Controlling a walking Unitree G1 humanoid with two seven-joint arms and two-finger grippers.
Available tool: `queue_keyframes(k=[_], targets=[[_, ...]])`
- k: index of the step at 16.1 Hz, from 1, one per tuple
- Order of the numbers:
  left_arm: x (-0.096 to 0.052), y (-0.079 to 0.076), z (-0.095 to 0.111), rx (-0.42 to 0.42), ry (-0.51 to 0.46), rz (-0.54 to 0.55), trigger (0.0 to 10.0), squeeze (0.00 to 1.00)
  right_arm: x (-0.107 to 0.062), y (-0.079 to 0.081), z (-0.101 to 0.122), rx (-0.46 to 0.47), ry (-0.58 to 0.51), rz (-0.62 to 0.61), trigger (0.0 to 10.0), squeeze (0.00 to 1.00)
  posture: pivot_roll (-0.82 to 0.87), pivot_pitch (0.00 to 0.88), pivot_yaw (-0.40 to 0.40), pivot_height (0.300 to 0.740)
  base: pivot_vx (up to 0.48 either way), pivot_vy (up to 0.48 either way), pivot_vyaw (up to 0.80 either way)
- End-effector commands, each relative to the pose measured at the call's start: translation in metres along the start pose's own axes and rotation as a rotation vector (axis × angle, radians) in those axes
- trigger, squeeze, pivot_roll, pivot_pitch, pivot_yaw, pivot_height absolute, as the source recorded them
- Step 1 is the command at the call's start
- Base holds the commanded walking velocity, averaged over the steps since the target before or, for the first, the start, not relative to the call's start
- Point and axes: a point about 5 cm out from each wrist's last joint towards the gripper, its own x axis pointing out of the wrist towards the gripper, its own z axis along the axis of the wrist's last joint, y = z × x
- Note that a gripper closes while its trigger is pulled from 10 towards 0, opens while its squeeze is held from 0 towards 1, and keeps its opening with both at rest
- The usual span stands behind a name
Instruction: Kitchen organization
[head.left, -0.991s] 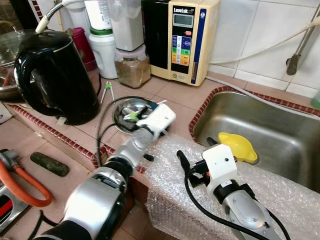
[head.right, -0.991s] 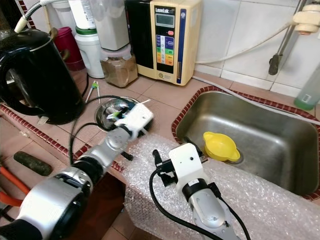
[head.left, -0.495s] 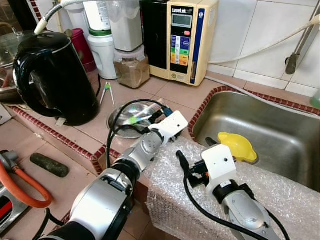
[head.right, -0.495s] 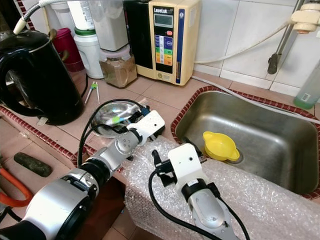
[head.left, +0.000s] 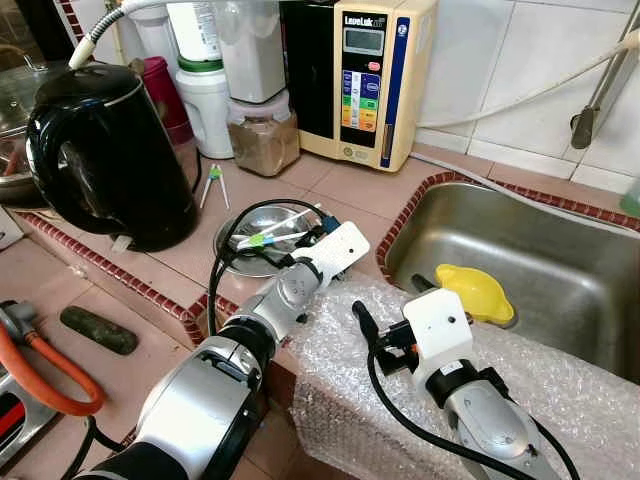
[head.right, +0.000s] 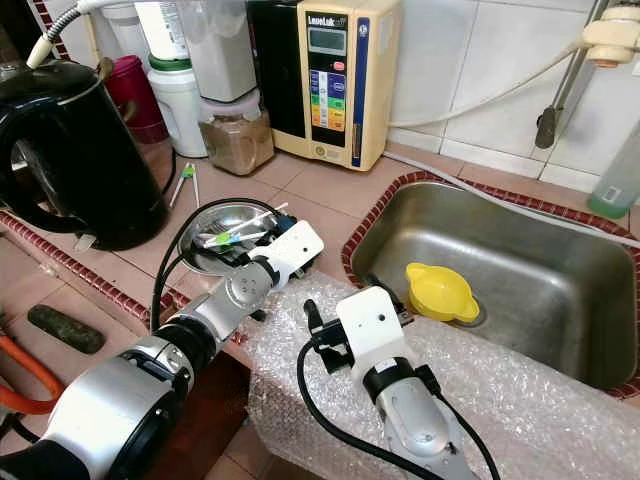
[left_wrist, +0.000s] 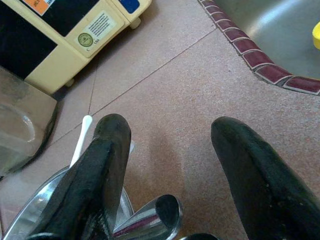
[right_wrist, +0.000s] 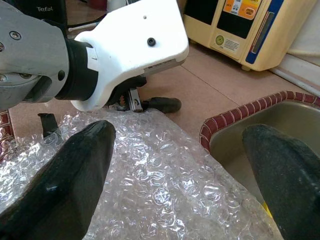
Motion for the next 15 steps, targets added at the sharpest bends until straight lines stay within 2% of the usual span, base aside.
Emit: queue_keyframes(k=[1, 4, 5, 6, 9, 14, 15], targets=[[0.001, 0.005, 0.002, 0.008, 0.0, 0.012, 0.0, 0.0, 0.001, 0.001, 0.002, -0.004, -0.011, 0.004, 10.0, 0.0, -0.12, 0.0, 0.078, 0.74, 0.0, 0.0, 0.0], [0.001, 0.007, 0.001, 0.006, 0.006, 0.025, 0.0, 0.0, 0.002, 0.001, 0.002, -0.006, -0.013, 0.004, 10.0, 0.0, -0.12, 0.0, 0.079, 0.74, 0.0, 0.0, 0.0], [0.001, 0.008, 0.001, 0.02, 0.011, 0.029, 5.3, 0.0, 0.002, 0.001, 0.002, -0.007, -0.013, 0.002, 10.0, 0.0, -0.12, 0.0, 0.08, 0.74, 0.0, 0.0, 0.0], [0.0, 0.009, 0.0, 0.037, 0.014, 0.03, 10.0, 0.0, 0.002, 0.001, 0.002, -0.007, -0.014, 0.0, 10.0, 0.0, -0.12, 0.0, 0.081, 0.74, 0.0, 0.0, 0.0], [0.0, 0.014, -0.002, 0.101, 0.023, 0.063, 10.0, 0.0, 0.002, 0.001, 0.003, -0.005, -0.016, -0.005, 10.0, 0.0, -0.12, 0.0, 0.084, 0.74, 0.0, 0.0, 0.0], [-0.002, 0.018, -0.01, 0.068, 0.053, 0.109, 10.0, 0.0, 0.003, 0.0, 0.004, -0.008, -0.02, -0.011, 10.0, 0.0, -0.12, 0.0, 0.078, 0.74, 0.0, 0.0, 0.0], [-0.003, 0.018, -0.011, 0.076, 0.056, 0.098, 8.4, 0.0, 0.004, -0.001, 0.004, -0.009, -0.024, -0.011, 10.0, 0.0, -0.11, 0.0, 0.077, 0.74, 0.0, 0.0, 0.0]])
